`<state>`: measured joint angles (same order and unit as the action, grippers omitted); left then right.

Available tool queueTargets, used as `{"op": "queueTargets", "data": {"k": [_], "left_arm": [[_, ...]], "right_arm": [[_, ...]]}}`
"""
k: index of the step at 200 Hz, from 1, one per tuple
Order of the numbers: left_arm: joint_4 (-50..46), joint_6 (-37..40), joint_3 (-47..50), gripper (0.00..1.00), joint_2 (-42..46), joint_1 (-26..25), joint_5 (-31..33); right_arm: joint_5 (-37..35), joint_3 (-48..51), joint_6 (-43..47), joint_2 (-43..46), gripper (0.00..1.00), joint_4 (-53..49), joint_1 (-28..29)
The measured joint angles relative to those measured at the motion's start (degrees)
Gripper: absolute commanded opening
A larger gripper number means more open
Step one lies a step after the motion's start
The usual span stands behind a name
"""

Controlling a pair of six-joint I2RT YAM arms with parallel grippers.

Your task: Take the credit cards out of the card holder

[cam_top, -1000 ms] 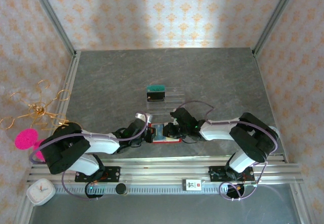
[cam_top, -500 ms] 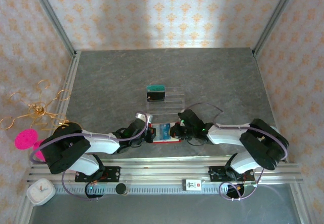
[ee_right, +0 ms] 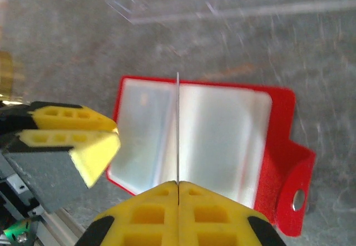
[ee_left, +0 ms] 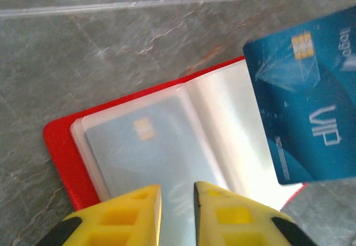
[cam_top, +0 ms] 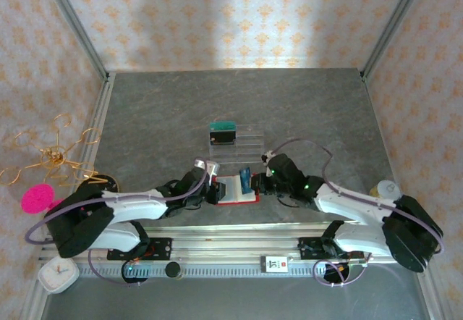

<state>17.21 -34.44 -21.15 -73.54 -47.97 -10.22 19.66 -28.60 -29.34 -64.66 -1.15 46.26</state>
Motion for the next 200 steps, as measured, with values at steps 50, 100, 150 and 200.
{"op": "queueTargets", "data": {"k": [50, 100, 150, 200], "left_arm": [[-6.1, -0.2, -1.6, 0.50, 12.1, 1.9, -0.1], [-8.1, -0.7, -0.4, 0.55, 18.2, 2.8, -0.3], [-1.6, -0.7, 5.5, 0.58, 19.6, 3.1, -6.2], [11.0, -2.0, 10.9, 0.59, 25.5, 4.2, -11.9]], "right_arm": [[-4.6, -5.3, 12.8, 1.5, 0.00, -1.4, -0.2], [-9.6, -9.1, 16.5, 0.2, 0.00, -2.5, -1.0], [3.0, -9.3, 15.2, -1.5, 0.00, -0.4, -1.2], [16.1, -7.1, 12.6, 1.2, 0.00, 3.2, -1.2]]}}
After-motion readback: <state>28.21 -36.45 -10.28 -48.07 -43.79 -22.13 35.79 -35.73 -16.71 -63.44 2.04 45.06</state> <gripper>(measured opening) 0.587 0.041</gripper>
